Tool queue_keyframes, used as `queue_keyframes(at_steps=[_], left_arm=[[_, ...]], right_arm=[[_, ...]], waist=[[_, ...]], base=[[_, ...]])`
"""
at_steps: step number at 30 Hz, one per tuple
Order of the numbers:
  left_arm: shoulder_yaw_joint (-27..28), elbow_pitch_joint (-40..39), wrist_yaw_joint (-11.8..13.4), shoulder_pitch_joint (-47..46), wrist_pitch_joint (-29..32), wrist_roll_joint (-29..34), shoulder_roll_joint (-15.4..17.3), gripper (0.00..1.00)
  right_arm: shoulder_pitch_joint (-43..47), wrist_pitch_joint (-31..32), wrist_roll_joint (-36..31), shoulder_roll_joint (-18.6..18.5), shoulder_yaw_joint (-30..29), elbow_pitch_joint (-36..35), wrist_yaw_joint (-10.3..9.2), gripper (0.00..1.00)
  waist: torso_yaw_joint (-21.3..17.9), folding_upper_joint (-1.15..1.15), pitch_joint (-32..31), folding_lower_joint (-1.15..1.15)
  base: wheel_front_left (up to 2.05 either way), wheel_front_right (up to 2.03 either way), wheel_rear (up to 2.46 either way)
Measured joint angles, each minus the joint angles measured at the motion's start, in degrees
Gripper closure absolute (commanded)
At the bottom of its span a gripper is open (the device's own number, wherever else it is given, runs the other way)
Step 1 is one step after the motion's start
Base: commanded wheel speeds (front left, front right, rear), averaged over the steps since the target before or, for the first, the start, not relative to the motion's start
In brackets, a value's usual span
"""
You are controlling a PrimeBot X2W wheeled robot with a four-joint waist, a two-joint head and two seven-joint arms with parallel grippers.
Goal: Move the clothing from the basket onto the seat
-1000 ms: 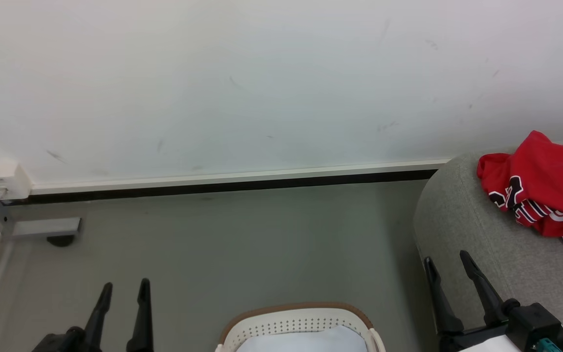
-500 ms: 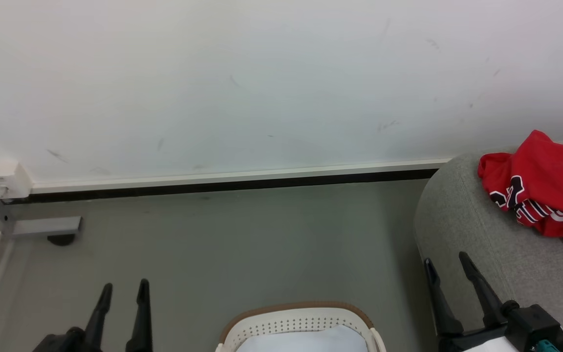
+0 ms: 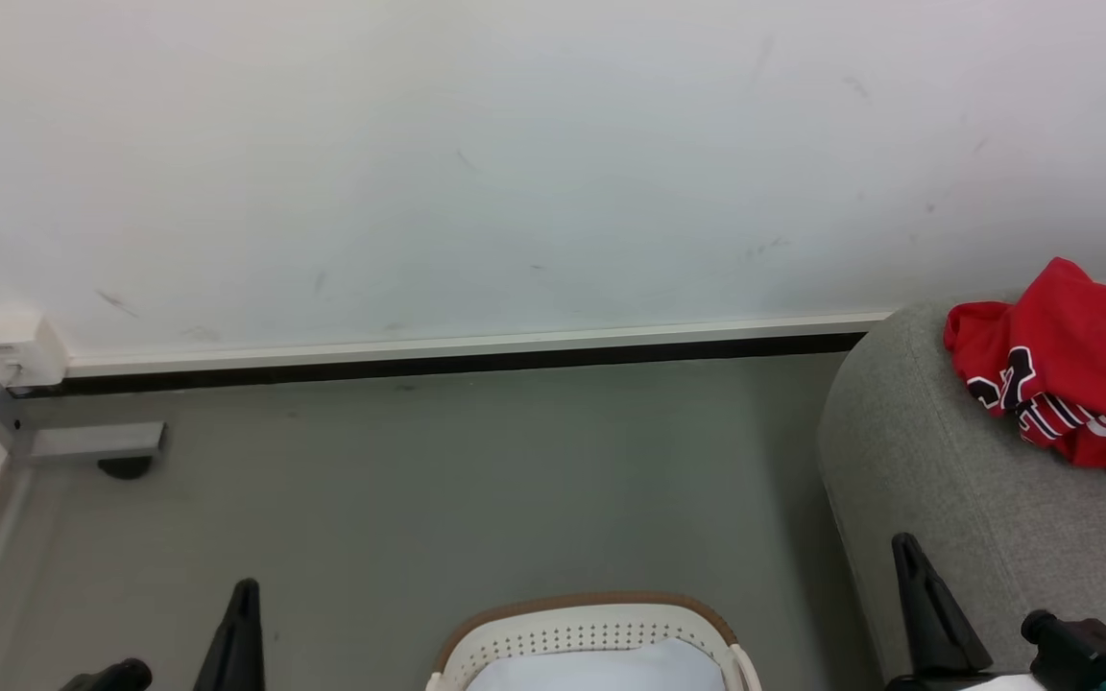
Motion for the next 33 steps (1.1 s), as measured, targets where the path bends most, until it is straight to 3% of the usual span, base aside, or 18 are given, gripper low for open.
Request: queue_keyframes(at_steps=[33], left_arm=[[1.1,-0.2,0.5,-2.7,7.1,-27.9,0.0,1.00]], right_arm=[[-1.3,5.4,28.8,-1.7,-3.5,0.0,0.00,1.00]], waist=[[1.1,0.00,0.0,0.00]], base=[[0.00,0.00,0.00]])
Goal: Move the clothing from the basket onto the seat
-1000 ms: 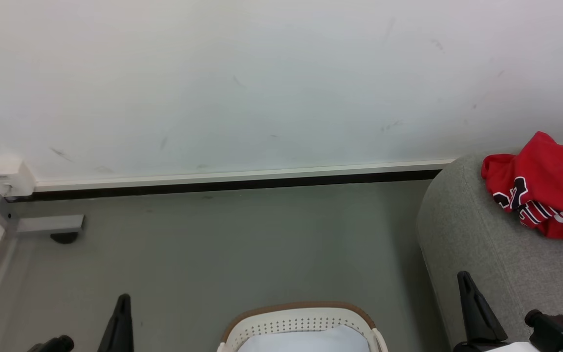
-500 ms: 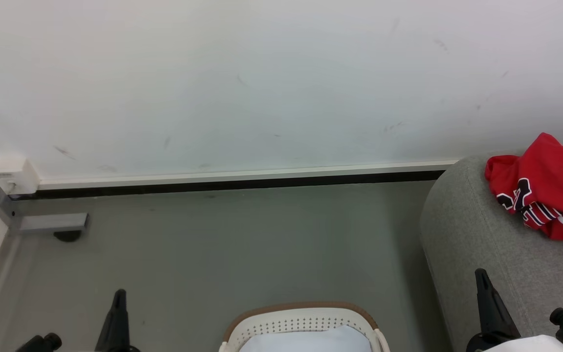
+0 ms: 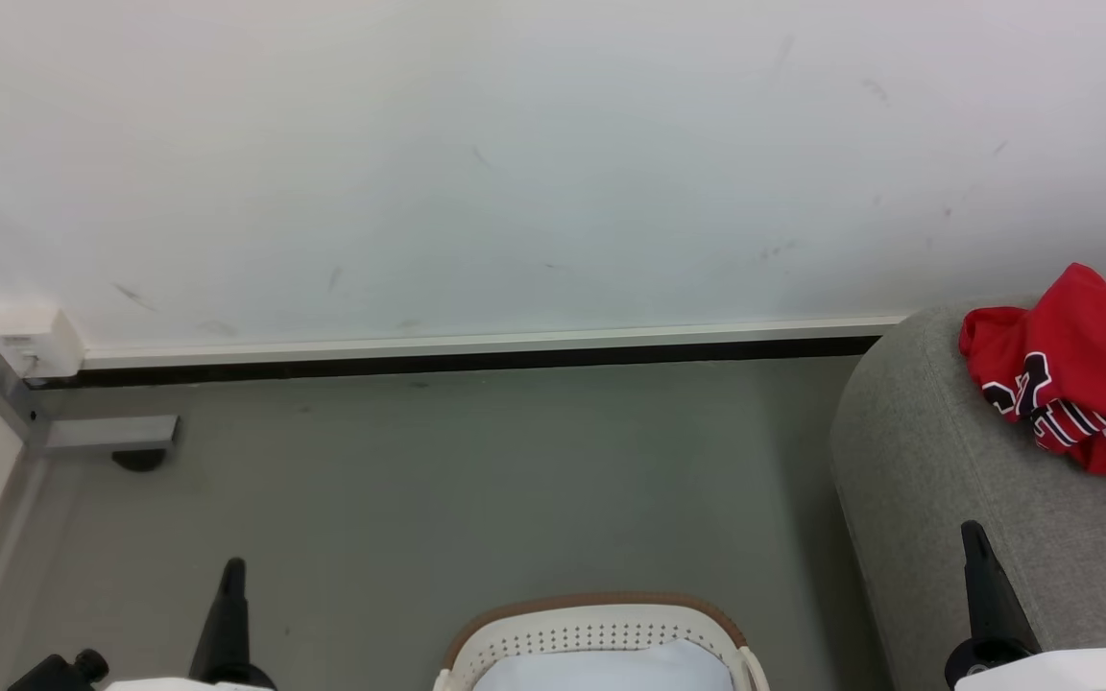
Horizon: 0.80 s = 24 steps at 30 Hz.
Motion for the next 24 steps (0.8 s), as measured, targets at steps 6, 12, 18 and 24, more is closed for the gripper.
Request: queue_keyframes(at_steps=[6,12,18,24], left_arm=[[0.2,0.0,0.0,-0.5,1.0,-3.9,0.0,1.00],[0.4,0.0,0.1,-0.9,2.1,-7.6,0.0,1.00],[0.5,0.0,0.3,-1.3,3.1,-11.2,0.0,1.00],[0.6,0.0,0.5,-1.8,4.0,-14.7,0.0,1.00]], right_arm=[[-0.3,0.7,4.4,-0.2,-0.5,0.0,0.00,1.00],[-0.4,1.5,8.5,-0.4,-0.8,0.0,0.00,1.00],[-0.5,2.1,12.2,-0.7,-1.2,0.0,0.00,1.00],[-0.6,2.7,15.9,-1.1,-1.7,0.0,0.00,1.00]], waist=[[0.2,0.00,0.0,0.00],[0.4,0.00,0.0,0.00],[0.6,0.00,0.0,0.00],[0.8,0.00,0.0,0.00]], base=[[0.00,0.00,0.00],[0.00,0.00,0.00],[0.00,0.00,0.00],[0.00,0.00,0.00]])
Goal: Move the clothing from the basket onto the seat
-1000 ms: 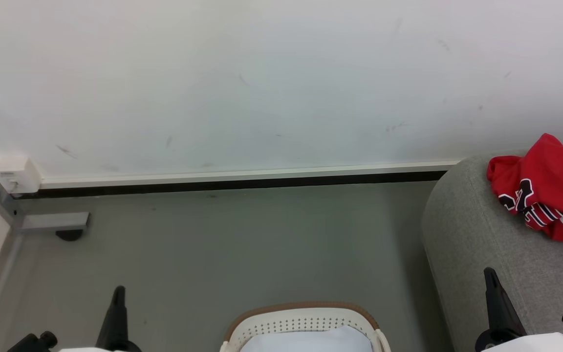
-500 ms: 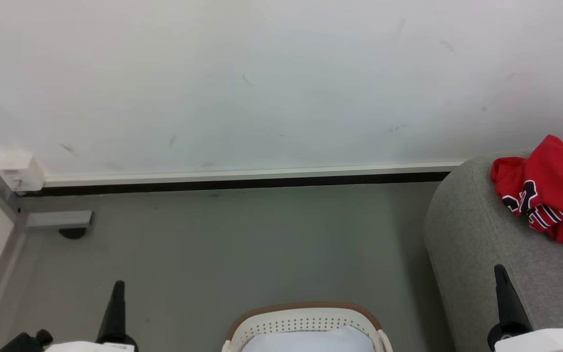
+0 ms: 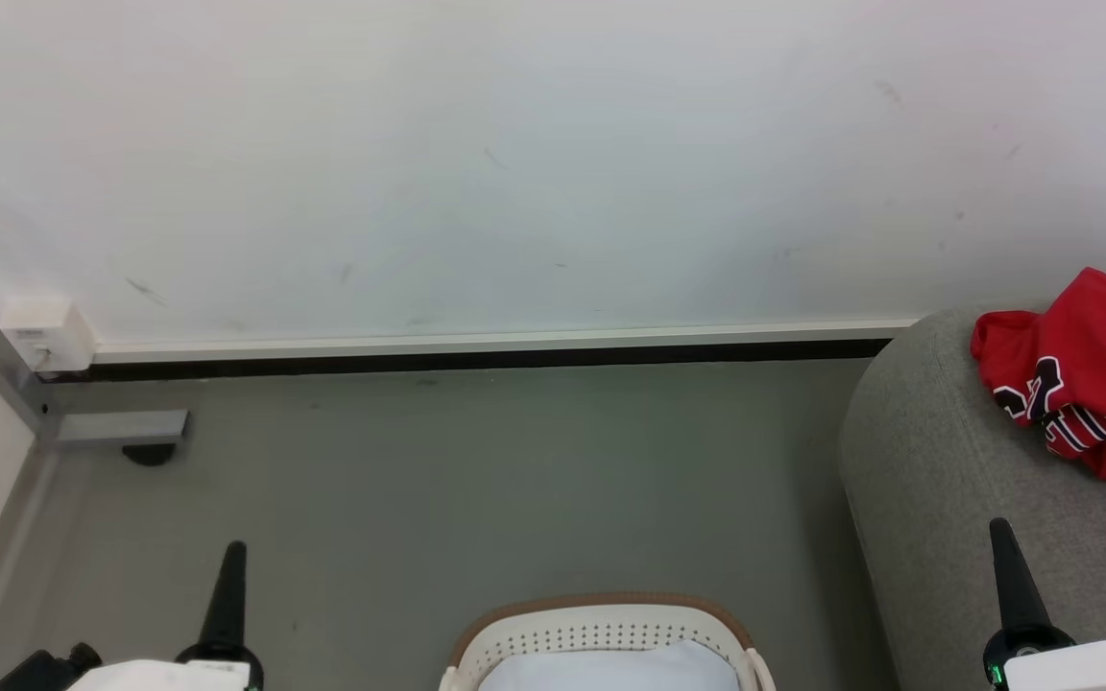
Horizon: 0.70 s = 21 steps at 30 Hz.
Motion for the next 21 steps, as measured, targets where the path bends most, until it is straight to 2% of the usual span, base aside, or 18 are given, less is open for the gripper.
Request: queue_keyframes(at_steps=[21], left_arm=[[0.5,0.0,0.0,-1.2,3.0,-10.6,0.0,1.00]], right_arm=[[-0.8,1.9,11.2,-0.9,-1.0,-0.1,0.00,1.00]], waist=[[0.7,0.00,0.0,0.00]], base=[[0.00,0.00,0.00]])
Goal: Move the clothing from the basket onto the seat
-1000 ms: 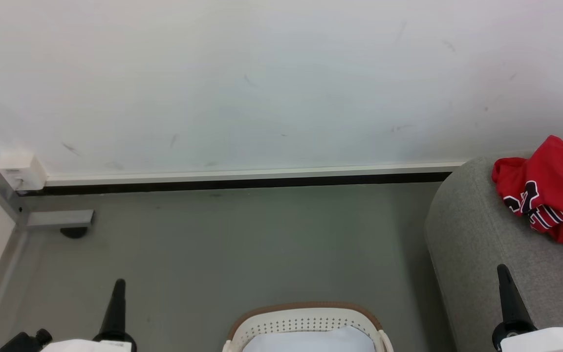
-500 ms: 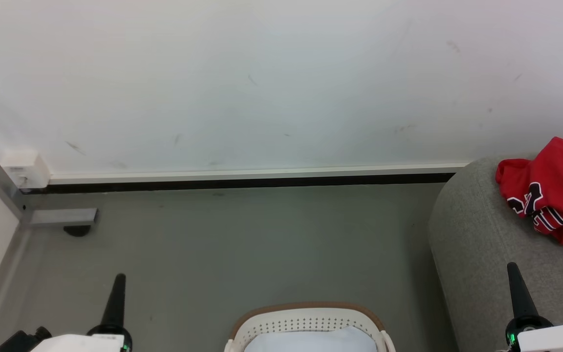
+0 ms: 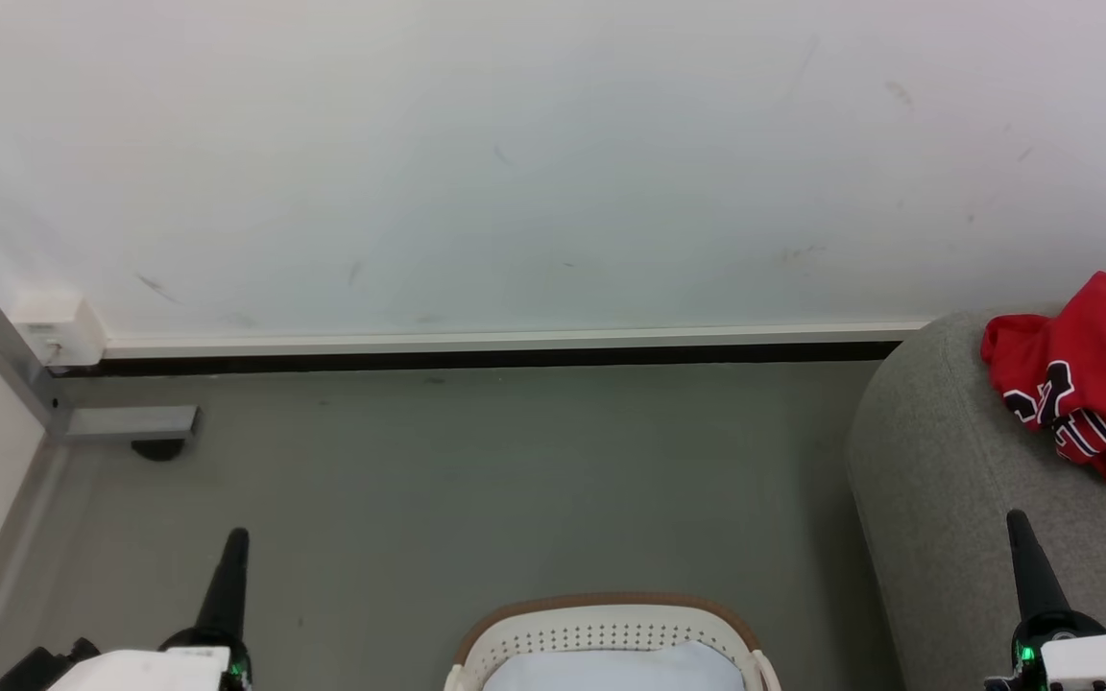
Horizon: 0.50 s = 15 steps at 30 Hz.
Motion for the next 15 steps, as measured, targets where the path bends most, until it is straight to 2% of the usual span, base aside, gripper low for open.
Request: queue_keyframes(at_steps=[15], left_arm=[[0.4,0.0,0.1,-0.7,1.7,-6.6,0.0,1.00]], right_arm=[[-0.3,1.2,7.0,-0.5,-0.7,-0.1,0.00,1.00]], waist=[[0.5,0.00,0.0,0.00]], base=[[0.00,0.00,0.00]])
